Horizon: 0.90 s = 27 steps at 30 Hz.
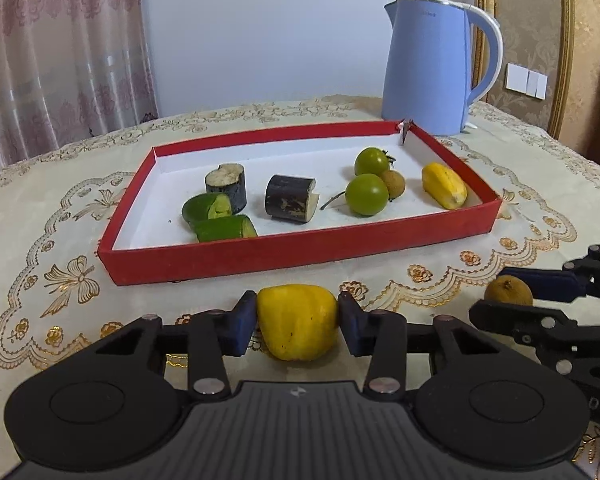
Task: Organize fruits
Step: 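Carry the longan into the tray with the right tool while the left tool lifts the pepper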
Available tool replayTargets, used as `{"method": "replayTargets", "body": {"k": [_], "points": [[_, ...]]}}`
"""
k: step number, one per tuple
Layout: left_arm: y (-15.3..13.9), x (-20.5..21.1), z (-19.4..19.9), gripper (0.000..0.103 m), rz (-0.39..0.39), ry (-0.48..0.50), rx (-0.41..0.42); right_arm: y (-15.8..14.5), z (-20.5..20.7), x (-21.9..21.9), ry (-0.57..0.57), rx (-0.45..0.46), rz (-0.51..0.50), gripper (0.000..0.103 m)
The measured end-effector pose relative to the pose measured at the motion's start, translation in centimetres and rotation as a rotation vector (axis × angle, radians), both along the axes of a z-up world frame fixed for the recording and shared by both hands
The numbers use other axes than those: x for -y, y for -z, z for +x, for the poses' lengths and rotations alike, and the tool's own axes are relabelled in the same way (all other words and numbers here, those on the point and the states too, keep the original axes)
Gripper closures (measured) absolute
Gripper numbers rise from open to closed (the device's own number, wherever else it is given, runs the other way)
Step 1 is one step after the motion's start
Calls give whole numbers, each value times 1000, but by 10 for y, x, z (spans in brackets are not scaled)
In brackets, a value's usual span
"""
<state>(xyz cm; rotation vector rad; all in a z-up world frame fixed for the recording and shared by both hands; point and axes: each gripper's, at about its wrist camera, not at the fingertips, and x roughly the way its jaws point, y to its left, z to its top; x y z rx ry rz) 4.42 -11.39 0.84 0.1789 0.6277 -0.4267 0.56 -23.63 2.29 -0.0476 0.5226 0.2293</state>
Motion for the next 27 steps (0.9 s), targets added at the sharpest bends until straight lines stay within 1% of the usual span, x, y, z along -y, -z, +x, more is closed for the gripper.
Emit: {"method": "replayTargets", "body": {"k": [3,6,7,8,9,11,14,21,24,26,27], "points": [[-4,0,-3,60,2,8,11,-13,5,2,0,32,-4,77],[-9,-2,-6,61,6,8,24,-31,22,11,6,70,9,77],[-12,-4,-6,64,5,7,31,-35,31,15,13,74,11,77],[-16,-5,-7,73,7,9,41,-38,40,18,24,74,5,77],[-20,-6,-6,75,12,10,48,-39,49,21,30,73,-2,77],[-28,-7,-3,75,17,4,71,-37,67,24,37,53,-9,77],[-37,-8,5,75,19,-3,85,-29,85,25,43,23,-23,77],[-46,-7,10,75,21,13,112,-13,98,24,42,-8,-26,77],[-50,-17,18,75,8,1,88,-13,97,27,42,-5,-11,77],[-48,-20,16,75,27,38,49,-13,94,28,37,1,-7,77],[-44,-20,8,75,35,53,41,-14,92,28,33,5,-6,77]]}}
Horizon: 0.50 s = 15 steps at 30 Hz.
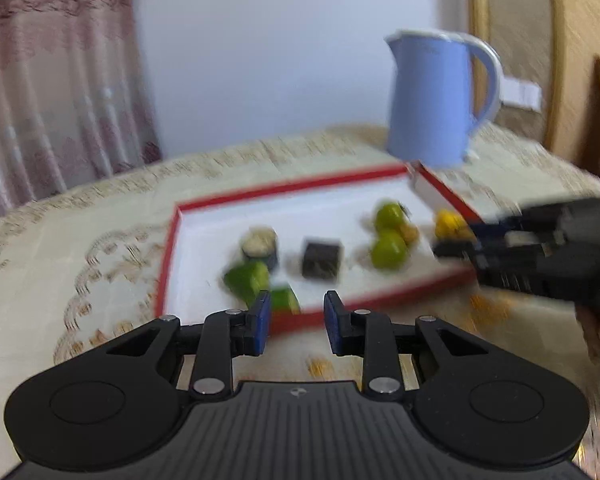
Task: Organize fruits
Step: 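Carry the longan into the tray with the right tool while the left tool lifts the pepper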
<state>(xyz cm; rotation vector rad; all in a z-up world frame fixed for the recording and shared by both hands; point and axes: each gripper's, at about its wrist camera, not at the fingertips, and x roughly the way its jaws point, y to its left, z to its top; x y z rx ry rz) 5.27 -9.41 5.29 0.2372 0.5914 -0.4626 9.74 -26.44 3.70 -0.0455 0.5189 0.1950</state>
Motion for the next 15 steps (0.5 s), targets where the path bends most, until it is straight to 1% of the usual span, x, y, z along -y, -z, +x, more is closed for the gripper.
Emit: {"method": "replayTargets", "body": {"k": [2,3,4,7,9,11,13,15], "points": [[15,4,-16,76,38,45,-29,-1,-3,1,-4,7,7,77],[22,6,-22,76,45,53,-35,-2,-4,1,-6,9,7,77],[25,7,-27,76,41,55,-33,-2,-5,1,-7,9,4,77],[32,11,-37,75,21,73,-65,-2,-8,-1,-13,4,-5,77],[34,13,-43,65,33,81,-60,-3,-12,0,-13,7,-7,77],[37,14,-43,52,41,84,-72,-3,-14,2,-6,8,-3,77],[37,12,-43,42,17,92,-94,-4,-15,3,-3,8,-4,77],[39,10,-45,42,22,90,-95,-4,-15,2,-4,7,-6,77]]}}
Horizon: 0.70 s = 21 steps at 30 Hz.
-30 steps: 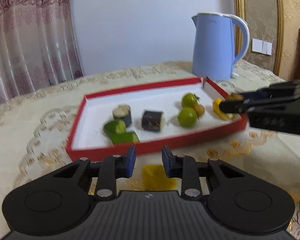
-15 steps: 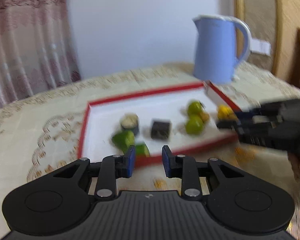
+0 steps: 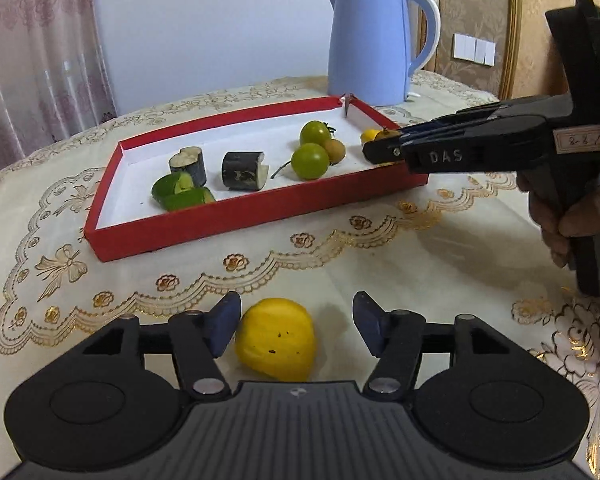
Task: Organize fruits
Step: 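Carry the longan into the tray with the right tool while the left tool lifts the pepper, then carry the yellow pepper over the tray and open the left tool to release it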
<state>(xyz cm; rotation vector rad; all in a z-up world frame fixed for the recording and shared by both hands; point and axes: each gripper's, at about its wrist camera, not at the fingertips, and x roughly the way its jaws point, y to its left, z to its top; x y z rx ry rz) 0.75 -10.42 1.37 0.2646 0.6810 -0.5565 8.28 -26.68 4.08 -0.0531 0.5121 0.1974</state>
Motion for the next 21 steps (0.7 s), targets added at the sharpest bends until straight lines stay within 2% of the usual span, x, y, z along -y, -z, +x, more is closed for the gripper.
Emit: {"method": "replayTargets", "body": {"k": [3,9,12,13,14,21], "points": [[7,-6,1,42,1,-9,-38,0,-1,0,-2,2,0,77],[8,-19,2,43,-15,-46,-42,0,-3,-4,-13,-4,-12,77],[7,-24,3,53,-17,-52,-38,-1,-4,-6,-14,-5,-16,77],[7,-25,3,63,-19,-56,-37,-1,-4,-6,-13,-4,-16,77],[6,-26,3,66,-27,-56,-39,-1,-4,-6,-12,-4,-17,77],[2,-23,4,67,-41,-69,-38,-4,-2,-5,-8,9,-16,77]]}}
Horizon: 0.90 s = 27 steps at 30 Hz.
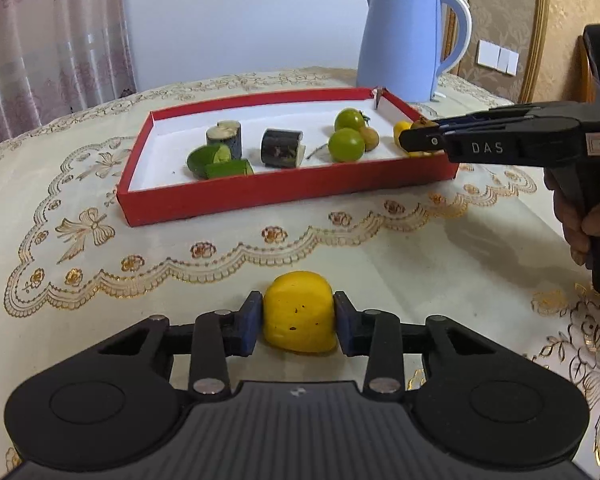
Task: Organize fruits
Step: 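Carry the yellow pepper over the tray and open the left tool to release it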
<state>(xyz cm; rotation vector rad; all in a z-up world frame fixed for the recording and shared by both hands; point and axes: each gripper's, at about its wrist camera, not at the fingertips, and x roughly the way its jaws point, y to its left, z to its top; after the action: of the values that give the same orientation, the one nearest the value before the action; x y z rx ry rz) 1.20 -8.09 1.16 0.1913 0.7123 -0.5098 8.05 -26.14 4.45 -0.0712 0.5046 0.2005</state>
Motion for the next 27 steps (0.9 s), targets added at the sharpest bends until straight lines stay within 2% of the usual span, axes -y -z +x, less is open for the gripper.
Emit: {"method": "replayTargets", "body": {"k": [7,12,14,19,21,23,24,25,26,27], "points": [[-35,18,21,67,39,8,137,-11,20,12,23,22,9,77],[-58,44,52,67,31,8,214,-1,52,27,79,-32,10,77],[-58,58,64,67,49,12,233,8,61,29,88,-56,5,77],[-39,81,97,67,78,-18,207,13,67,26,86,-48,-20,74],[-31,86,106,67,90,-29,190,17,68,22,84,-49,-55,67],[-23,88,111,67,101,-31,174,22,67,20,80,-37,-74,65],[-21,88,112,67,99,-32,173,23,66,21,81,-28,-71,58],[-20,88,111,66,96,-31,183,24,65,22,93,-12,-75,51],[-19,88,111,66,93,-35,185,26,62,23,79,8,-75,37],[-19,89,111,65,94,-38,183,28,60,22,32,14,-71,17]]}}
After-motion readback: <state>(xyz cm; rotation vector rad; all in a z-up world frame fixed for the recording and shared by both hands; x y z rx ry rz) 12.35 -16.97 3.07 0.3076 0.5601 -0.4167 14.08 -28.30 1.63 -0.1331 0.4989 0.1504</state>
